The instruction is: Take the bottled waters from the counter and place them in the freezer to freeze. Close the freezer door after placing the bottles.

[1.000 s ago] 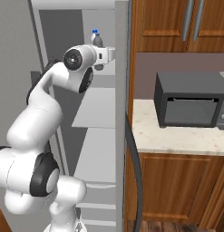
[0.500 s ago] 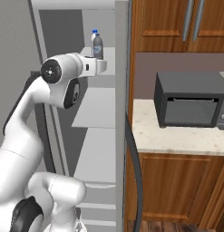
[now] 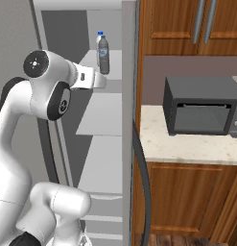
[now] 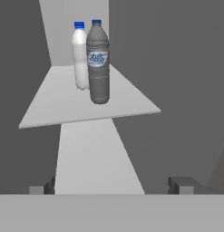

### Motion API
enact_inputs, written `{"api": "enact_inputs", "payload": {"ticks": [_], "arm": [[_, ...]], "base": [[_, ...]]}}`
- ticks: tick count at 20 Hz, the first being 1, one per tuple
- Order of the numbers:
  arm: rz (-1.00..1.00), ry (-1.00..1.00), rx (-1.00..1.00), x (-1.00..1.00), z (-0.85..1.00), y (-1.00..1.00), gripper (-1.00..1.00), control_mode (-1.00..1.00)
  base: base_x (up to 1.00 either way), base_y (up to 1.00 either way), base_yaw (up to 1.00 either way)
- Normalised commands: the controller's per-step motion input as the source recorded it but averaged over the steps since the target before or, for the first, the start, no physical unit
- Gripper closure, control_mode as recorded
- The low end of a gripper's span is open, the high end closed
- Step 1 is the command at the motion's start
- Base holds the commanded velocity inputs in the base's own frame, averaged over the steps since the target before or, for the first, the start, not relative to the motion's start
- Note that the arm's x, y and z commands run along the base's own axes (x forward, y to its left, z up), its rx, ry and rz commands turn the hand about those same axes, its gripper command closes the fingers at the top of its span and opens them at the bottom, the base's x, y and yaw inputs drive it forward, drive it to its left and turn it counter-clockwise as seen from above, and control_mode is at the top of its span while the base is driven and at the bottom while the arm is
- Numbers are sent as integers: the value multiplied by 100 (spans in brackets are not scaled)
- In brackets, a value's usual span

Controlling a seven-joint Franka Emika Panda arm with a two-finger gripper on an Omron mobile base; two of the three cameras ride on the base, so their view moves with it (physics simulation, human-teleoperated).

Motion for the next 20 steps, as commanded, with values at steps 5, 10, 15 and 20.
{"api": "enact_inputs", "payload": {"ticks": [5,10,15,20], "arm": [[-2,49,0,-69,-25,0,-100,-100],[-3,40,0,-75,-60,9,-100,-100],[0,14,13,-59,-76,0,-100,-100],[0,1,7,-32,-94,12,-100,-100]], "base": [[0,0,0],[0,0,0],[0,0,0],[0,0,0]]}}
